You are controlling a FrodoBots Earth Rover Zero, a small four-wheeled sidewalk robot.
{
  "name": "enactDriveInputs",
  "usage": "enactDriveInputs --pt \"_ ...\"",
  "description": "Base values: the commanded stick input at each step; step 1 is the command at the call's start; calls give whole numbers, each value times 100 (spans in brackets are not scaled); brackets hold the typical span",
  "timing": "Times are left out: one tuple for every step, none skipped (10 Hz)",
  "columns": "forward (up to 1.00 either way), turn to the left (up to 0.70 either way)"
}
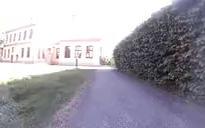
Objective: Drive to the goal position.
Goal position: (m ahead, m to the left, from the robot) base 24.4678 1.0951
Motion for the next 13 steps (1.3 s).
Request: enactDriveInputs --pt "60 -15" --pt "60 -15" --pt "60 -15" --pt "60 -15" --pt "60 -15" --pt "60 -15" --pt "60 -15" --pt "60 -15" --pt "60 -15" --pt "60 -1" --pt "60 0" --pt "60 0" --pt "60 0"
